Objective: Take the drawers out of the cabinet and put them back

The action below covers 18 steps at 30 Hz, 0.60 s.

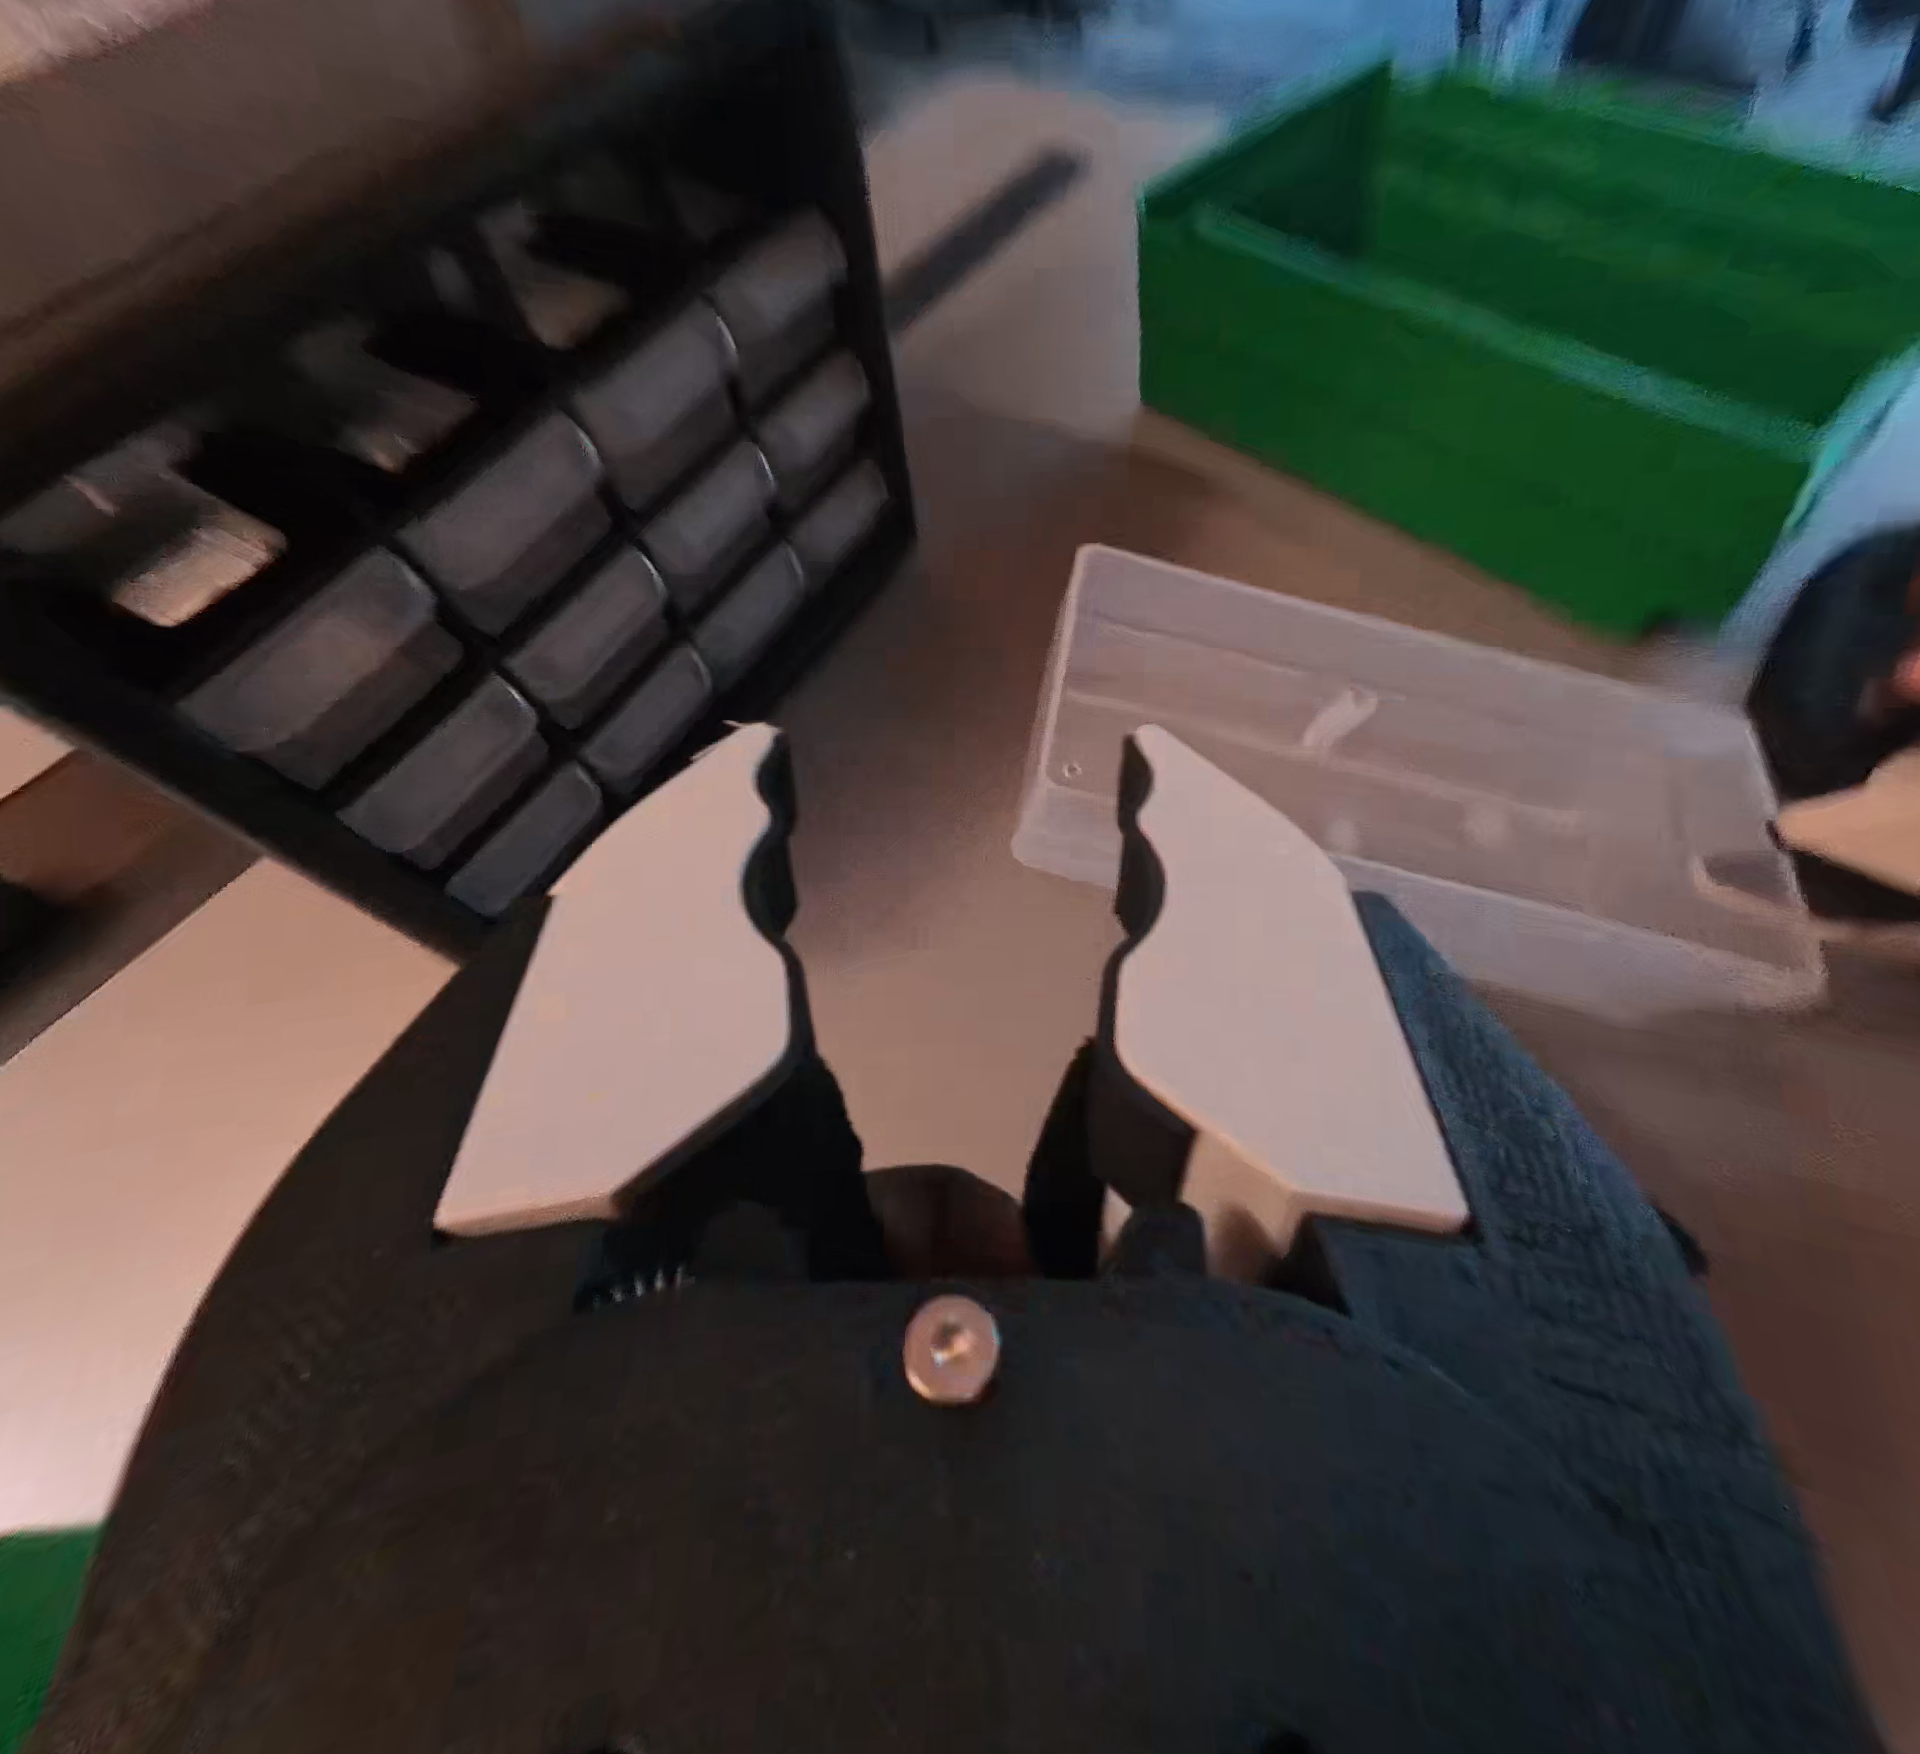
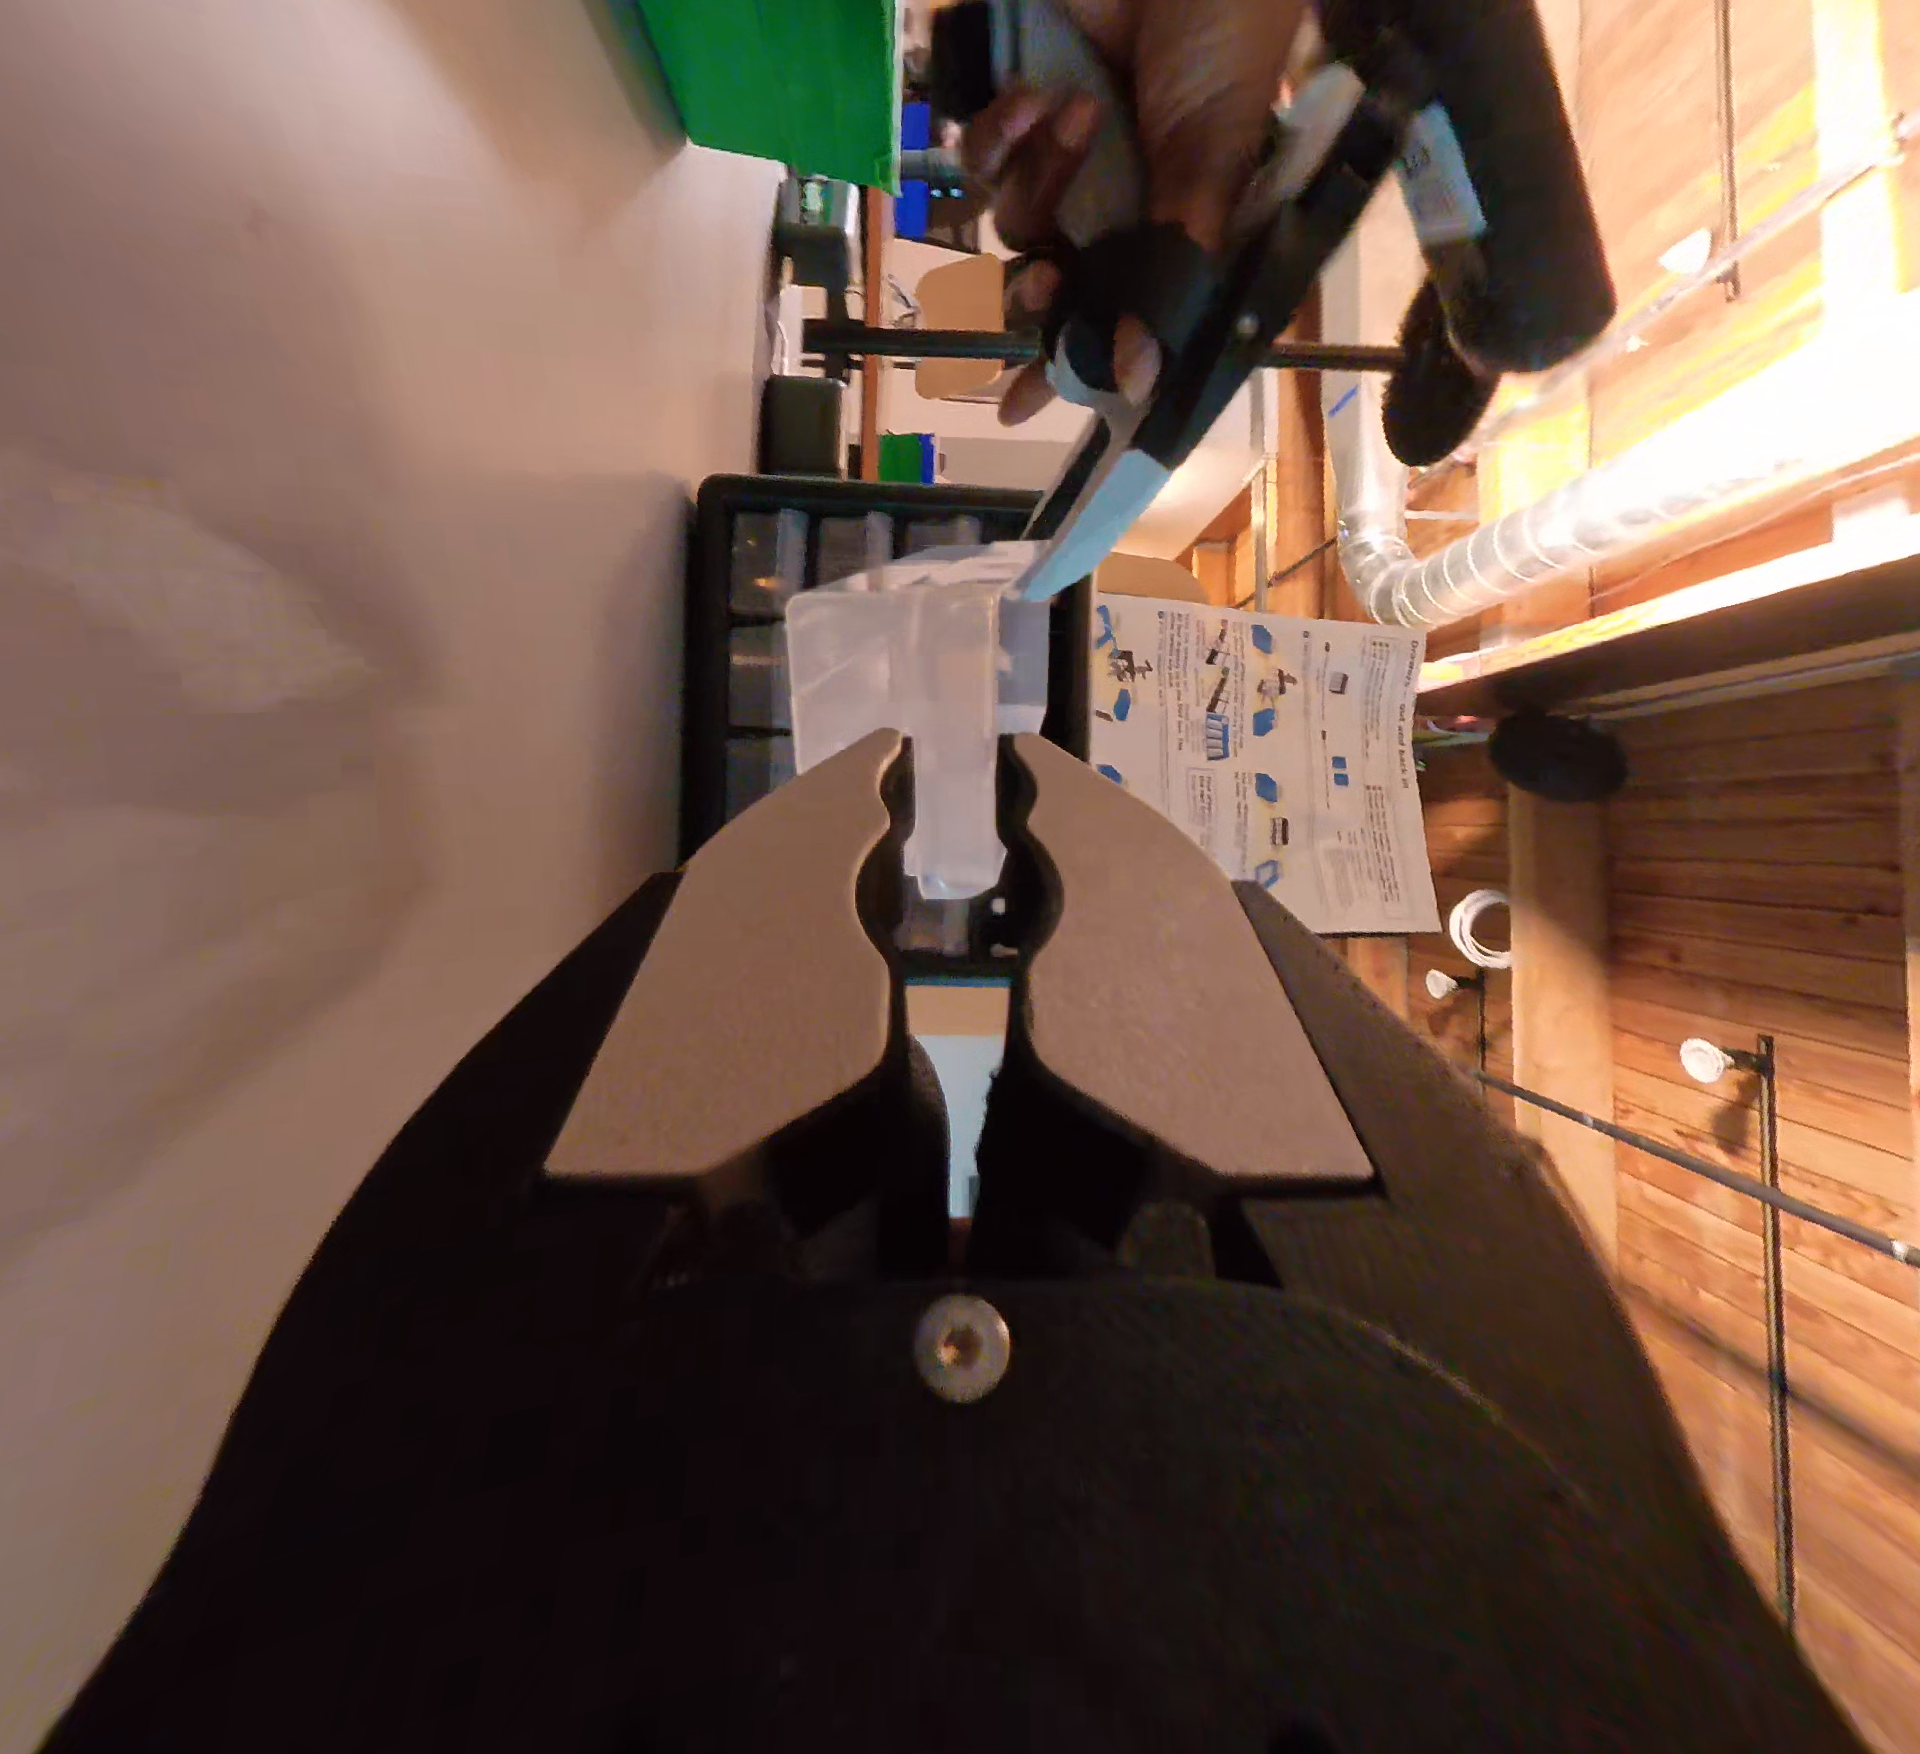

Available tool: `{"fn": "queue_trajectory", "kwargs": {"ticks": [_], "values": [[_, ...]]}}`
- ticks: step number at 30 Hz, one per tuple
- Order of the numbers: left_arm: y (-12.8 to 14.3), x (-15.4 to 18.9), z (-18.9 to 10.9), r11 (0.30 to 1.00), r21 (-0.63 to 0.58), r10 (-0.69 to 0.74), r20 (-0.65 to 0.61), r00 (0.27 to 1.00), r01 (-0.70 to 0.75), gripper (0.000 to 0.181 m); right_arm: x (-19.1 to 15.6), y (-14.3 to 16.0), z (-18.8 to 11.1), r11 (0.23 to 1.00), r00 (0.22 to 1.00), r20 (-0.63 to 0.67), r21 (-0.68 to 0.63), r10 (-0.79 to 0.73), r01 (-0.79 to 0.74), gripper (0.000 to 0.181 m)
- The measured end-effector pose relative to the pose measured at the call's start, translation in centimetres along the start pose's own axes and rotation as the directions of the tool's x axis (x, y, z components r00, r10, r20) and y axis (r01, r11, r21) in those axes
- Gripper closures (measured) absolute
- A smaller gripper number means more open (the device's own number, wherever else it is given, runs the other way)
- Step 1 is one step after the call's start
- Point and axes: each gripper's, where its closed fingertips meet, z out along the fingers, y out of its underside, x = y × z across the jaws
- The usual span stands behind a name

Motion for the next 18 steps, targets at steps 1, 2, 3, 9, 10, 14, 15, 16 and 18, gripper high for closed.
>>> {"fn": "queue_trajectory", "kwargs": {"ticks": [1,2,3,9,10,14,15,16,18], "values": [[-1.0,-0.1,-0.4,0.991,0.115,-0.061,0.005,0.998,0.06,0.113,0.5,0.2,-0.1,1.0,0.999,-0.029,-0.006,0.011,-0.012,0.167],[-2.1,0.1,-1.1,0.961,0.241,-0.137,-0.017,0.99,0.136,0.102,1.2,0.3,-0.2,1.0,0.998,-0.064,-0.009,0.026,-0.027,0.167],[-3.1,0.2,-1.9,0.9,0.366,-0.23,-0.064,0.971,0.237,0.097,1.9,0.5,-0.3,0.999,0.994,-0.1,-0.008,0.045,-0.046,0.167],[-5.2,4.4,-5.4,0.369,0.459,-0.45,-0.672,0.588,0.808,0.083,6.3,-0.1,-1.4,0.976,0.937,-0.274,0.095,0.217,-0.198,0.167],[-5.4,5.8,-5.5,0.363,0.409,-0.414,-0.734,0.538,0.837,0.083,7.0,-0.6,-1.6,0.965,0.924,-0.285,0.133,0.255,-0.225,0.167],[-6.5,10.2,-6.7,0.422,0.304,-0.221,-0.879,0.422,0.854,0.088,8.5,-2.4,-2.1,0.919,0.886,-0.283,0.258,0.367,-0.298,0.167],[-6.7,10.9,-7.3,0.442,0.301,-0.17,-0.897,0.409,0.845,0.097,8.6,-2.7,-2.2,0.909,0.882,-0.272,0.28,0.384,-0.31,0.167],[-6.7,11.1,-7.5,0.443,0.309,-0.158,-0.897,0.413,0.841,0.107,8.7,-3.0,-2.2,0.899,0.878,-0.264,0.302,0.398,-0.317,0.167],[-6.6,10.8,-7.8,0.435,0.325,-0.152,-0.892,0.425,0.84,0.113,8.9,-3.2,-2.2,0.893,0.874,-0.267,0.318,0.405,-0.317,0.167]]}}
